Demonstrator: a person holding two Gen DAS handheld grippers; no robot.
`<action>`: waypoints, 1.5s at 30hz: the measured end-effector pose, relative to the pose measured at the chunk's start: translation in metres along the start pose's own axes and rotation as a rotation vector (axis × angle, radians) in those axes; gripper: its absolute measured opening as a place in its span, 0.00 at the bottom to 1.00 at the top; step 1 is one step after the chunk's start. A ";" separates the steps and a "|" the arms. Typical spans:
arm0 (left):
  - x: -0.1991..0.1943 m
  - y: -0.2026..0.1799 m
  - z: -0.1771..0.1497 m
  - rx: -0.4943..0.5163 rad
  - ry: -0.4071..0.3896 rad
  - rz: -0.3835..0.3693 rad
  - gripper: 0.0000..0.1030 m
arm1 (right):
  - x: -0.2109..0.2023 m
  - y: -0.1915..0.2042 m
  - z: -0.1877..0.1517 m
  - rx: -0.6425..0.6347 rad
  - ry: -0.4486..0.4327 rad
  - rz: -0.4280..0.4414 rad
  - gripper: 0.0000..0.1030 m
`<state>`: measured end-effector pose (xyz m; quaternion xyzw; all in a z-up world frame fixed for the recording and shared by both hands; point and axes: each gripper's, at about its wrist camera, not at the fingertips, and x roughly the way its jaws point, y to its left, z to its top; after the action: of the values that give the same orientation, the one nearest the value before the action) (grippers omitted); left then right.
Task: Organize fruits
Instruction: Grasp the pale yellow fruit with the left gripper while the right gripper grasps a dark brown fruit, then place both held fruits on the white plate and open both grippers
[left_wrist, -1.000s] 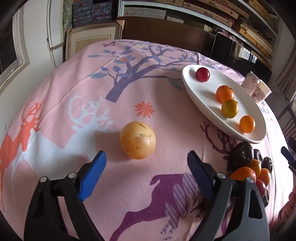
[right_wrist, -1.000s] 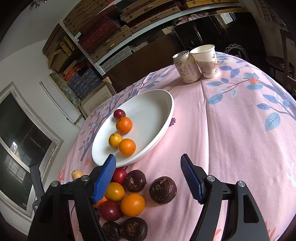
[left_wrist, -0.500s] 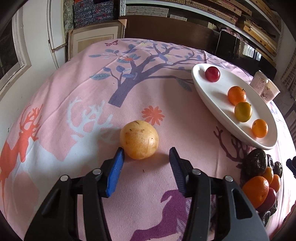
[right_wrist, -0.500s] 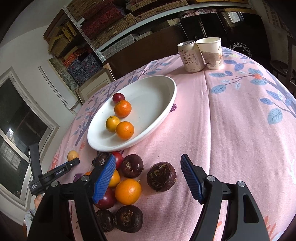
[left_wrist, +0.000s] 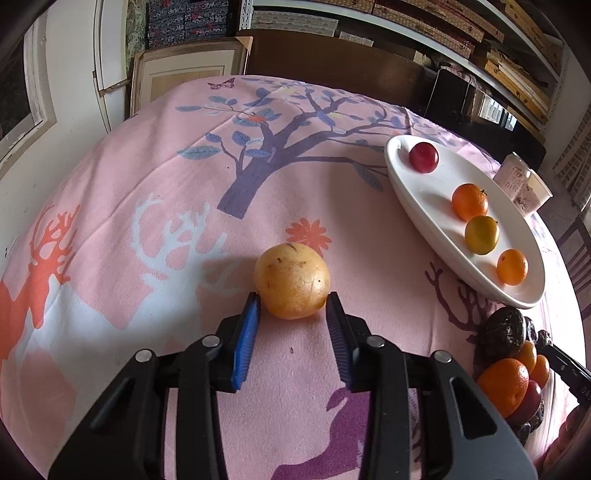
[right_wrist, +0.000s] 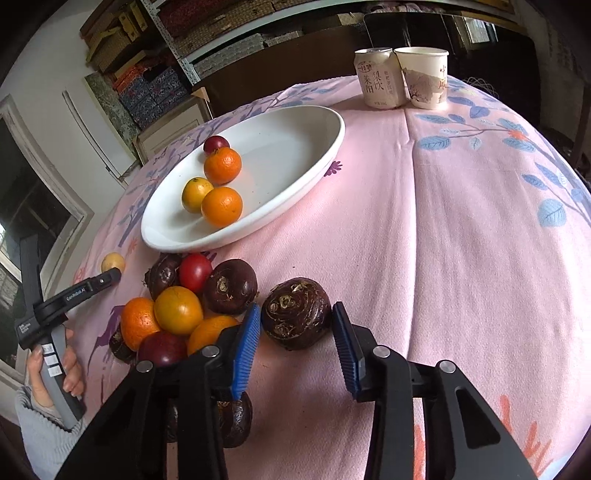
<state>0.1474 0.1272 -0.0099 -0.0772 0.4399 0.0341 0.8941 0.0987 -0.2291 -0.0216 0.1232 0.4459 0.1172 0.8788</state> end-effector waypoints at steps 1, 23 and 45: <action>0.001 0.000 0.001 0.005 -0.005 0.002 0.35 | 0.000 0.002 -0.001 -0.014 -0.006 -0.011 0.39; -0.024 -0.018 0.003 0.040 -0.092 -0.076 0.29 | -0.021 -0.008 0.008 0.046 -0.084 0.038 0.38; 0.003 -0.022 0.018 0.025 -0.043 -0.083 0.39 | -0.019 -0.011 0.009 0.069 -0.088 0.063 0.38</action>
<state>0.1657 0.1084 0.0007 -0.0834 0.4172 -0.0069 0.9049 0.0959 -0.2461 -0.0056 0.1724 0.4064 0.1238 0.8887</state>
